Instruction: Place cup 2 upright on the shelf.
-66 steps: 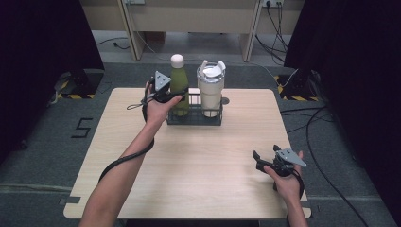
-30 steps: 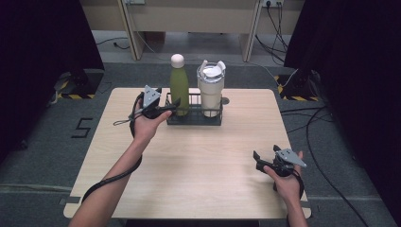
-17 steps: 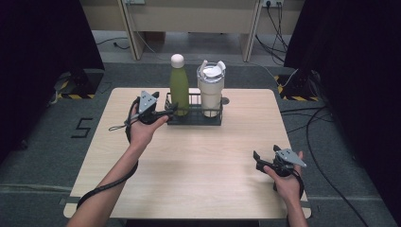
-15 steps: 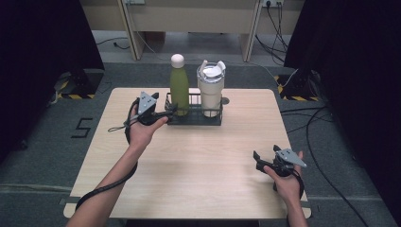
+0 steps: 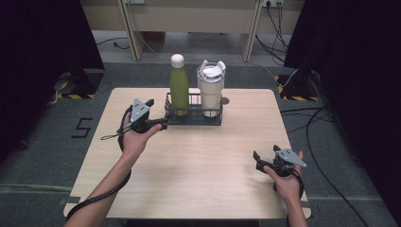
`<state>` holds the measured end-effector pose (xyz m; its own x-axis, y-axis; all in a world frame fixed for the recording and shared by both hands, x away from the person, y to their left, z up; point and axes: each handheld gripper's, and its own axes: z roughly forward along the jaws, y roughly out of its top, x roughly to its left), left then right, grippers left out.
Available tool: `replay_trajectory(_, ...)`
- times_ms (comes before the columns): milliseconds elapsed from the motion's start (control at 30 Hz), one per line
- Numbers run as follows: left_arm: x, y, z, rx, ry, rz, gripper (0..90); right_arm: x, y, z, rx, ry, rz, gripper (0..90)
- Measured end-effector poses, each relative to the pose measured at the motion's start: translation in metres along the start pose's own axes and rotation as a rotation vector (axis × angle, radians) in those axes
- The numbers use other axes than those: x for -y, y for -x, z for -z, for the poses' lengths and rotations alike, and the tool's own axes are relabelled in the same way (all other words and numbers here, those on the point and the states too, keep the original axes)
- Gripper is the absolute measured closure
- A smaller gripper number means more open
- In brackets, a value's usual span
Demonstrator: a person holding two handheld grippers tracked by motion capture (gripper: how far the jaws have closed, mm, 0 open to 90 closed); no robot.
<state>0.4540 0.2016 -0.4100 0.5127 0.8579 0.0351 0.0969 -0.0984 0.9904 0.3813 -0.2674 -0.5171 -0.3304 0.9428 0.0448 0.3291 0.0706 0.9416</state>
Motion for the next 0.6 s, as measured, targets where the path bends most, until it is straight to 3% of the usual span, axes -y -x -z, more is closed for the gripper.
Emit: replay_trajectory(600, 0.016, -0.002, 0.032, -0.016, 0.001, -0.002, 14.3, 0.000, 0.000, 0.000, 0.002, 0.001, 0.004, 10.3)
